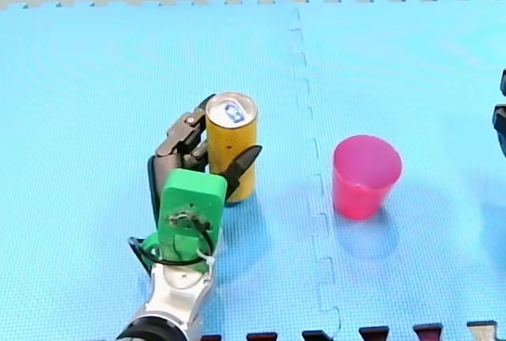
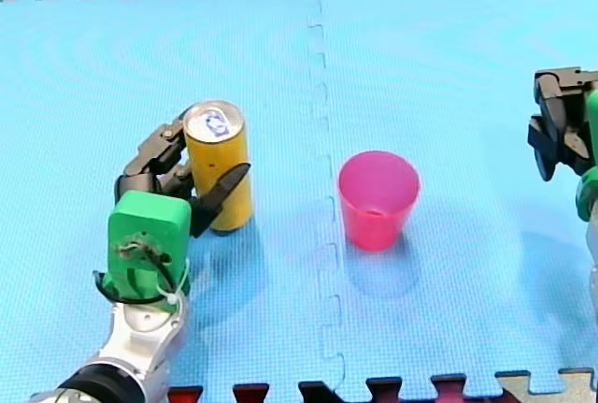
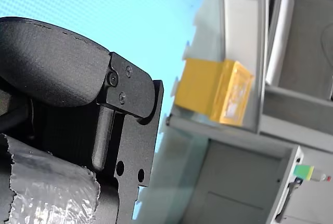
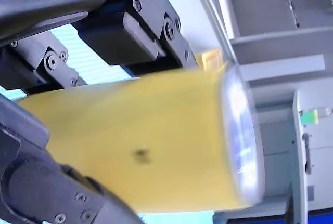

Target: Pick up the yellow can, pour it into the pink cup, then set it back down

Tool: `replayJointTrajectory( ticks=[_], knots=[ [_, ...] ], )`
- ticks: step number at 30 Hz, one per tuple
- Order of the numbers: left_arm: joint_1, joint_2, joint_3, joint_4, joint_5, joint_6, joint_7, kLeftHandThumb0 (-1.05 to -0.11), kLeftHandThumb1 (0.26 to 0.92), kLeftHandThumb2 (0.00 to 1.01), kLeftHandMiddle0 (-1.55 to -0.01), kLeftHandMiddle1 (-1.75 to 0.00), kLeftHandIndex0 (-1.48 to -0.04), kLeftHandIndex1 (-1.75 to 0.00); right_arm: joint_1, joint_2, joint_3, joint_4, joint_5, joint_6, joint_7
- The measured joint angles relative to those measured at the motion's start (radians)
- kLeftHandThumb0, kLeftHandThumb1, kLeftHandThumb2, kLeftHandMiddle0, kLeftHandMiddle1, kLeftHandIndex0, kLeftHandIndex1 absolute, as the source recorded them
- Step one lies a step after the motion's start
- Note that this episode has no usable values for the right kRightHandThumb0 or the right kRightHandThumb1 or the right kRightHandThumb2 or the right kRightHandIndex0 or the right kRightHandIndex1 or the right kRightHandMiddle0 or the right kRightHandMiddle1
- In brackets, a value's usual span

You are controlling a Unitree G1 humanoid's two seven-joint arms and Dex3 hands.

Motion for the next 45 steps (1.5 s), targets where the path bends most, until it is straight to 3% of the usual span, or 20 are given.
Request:
replayJointTrajectory(
  ticks=[11,31,36,45],
  knots=[
    [0.000,-0.005,0.006,0.003,0.004,-0.013,0.007,-0.742,0.777,0.00,-0.64,0.00,-0.51,0.00,0.000,-0.002,-0.002,-0.002,0.001,0.001,0.001],
    [0.000,0.001,0.003,0.009,0.017,-0.034,-0.014,-0.923,0.830,0.01,-0.54,0.00,-0.41,0.00,0.000,-0.002,0.001,-0.003,-0.001,0.001,-0.003],
    [0.000,0.022,-0.032,0.010,0.064,-0.022,-0.010,-0.973,0.859,0.01,-0.45,0.00,-0.35,0.00,0.000,0.000,0.002,-0.003,-0.001,0.001,-0.005],
    [0.024,0.070,-0.110,0.001,0.130,0.013,0.000,-1.028,0.872,0.01,-0.42,0.00,-0.34,0.00,-0.001,0.009,0.006,-0.003,-0.003,0.002,-0.014]
  ],
)
